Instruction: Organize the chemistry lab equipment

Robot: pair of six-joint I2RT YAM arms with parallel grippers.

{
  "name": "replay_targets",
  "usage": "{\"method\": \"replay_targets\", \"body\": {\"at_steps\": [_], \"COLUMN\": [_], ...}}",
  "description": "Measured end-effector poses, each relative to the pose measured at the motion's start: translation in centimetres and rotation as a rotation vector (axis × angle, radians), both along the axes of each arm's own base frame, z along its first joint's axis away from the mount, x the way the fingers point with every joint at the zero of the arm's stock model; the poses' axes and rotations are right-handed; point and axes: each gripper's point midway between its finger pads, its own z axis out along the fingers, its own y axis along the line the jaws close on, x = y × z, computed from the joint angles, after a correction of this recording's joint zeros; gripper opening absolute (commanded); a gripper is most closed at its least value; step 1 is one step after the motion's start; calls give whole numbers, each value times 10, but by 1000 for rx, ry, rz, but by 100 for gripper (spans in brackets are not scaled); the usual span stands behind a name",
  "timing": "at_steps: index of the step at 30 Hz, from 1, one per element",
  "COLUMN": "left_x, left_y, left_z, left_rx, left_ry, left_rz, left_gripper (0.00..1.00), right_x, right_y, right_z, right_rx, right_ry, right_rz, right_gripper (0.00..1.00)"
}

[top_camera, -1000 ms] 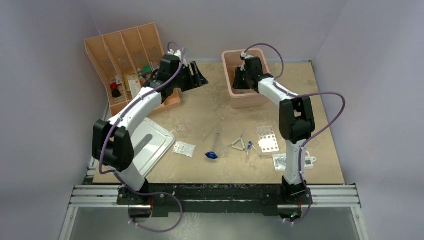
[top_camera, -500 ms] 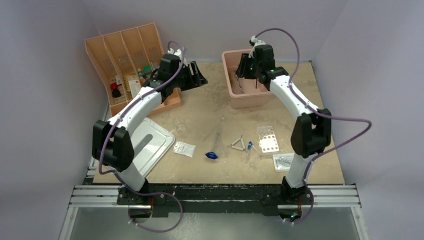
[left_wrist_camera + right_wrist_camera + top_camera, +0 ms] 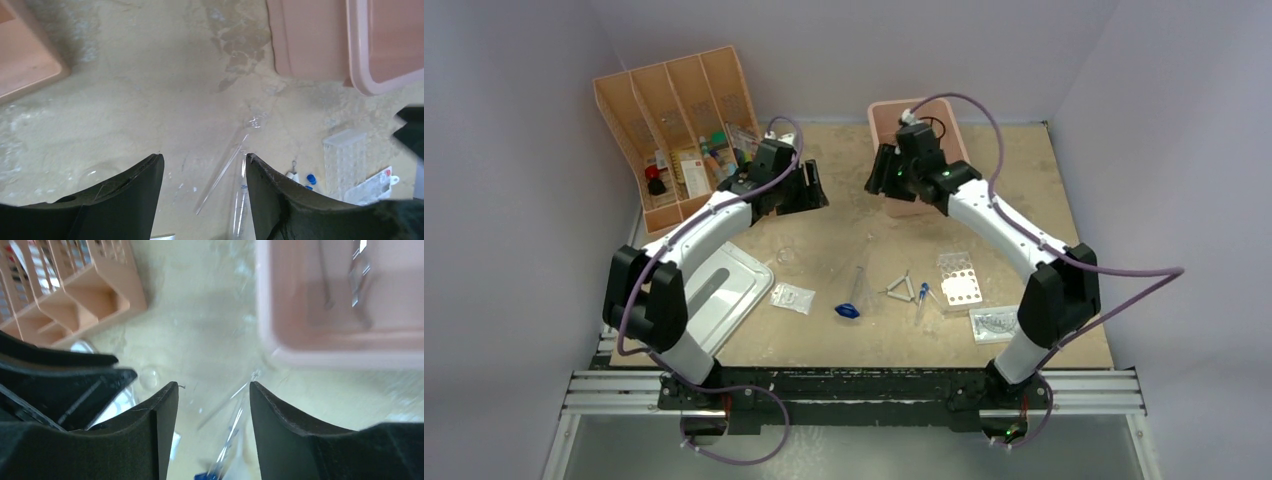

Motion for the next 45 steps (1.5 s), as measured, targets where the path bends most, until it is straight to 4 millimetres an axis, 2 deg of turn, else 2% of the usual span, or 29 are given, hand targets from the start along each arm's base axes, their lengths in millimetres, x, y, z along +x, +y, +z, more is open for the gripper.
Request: {"method": "replay_targets", "body": {"at_steps": [2, 4, 9, 11, 13, 14, 16, 19, 24, 27, 32, 37, 45], "left_x": [-4, -6, -14, -18, -22, -25, -29, -35, -43, -45, -50, -52, -52], "left_y": [8, 18, 39, 46, 51, 53, 56, 58, 62, 63, 65, 68, 69], "left_z": [2, 12, 53, 66, 74, 76, 77, 69, 58, 59, 68, 78, 76], "left_rx": [20, 37, 39, 29, 22, 20, 16, 17, 29, 27, 18, 7, 12], "left_ry": [-6, -39, -154, -190, -213, -219, -223, -206, -177, -176, -193, -222, -218], "left_rz": [25, 59, 143, 172, 189, 195, 204, 209, 211, 213, 216, 224, 227], "left_gripper": [60, 60, 60, 60, 60, 60, 60, 60, 60, 60, 60, 60, 60], "right_x": [-19, -37, -67, -75, -82, -87, -95, -108, -117, -121, -127, -126, -124], "right_y": [17, 29, 38, 42, 47, 48, 50, 51, 57, 60, 62, 64, 70], "right_z": [-11, -24, -57, -70, -83, -91, -104, -119, -139, -153, -172, -173, -174], "right_rx": [-7, -17, -56, -70, -82, -93, -107, -123, -167, -200, -240, -241, -225], "right_ry": [48, 95, 192, 233, 273, 295, 325, 362, 386, 401, 426, 427, 429], "right_rz": [-2, -6, -50, -69, -86, -99, -111, -115, -122, -124, -125, -124, -117], "right_gripper": [59, 60, 62, 56, 47, 41, 38, 46, 47, 41, 39, 36, 33]}}
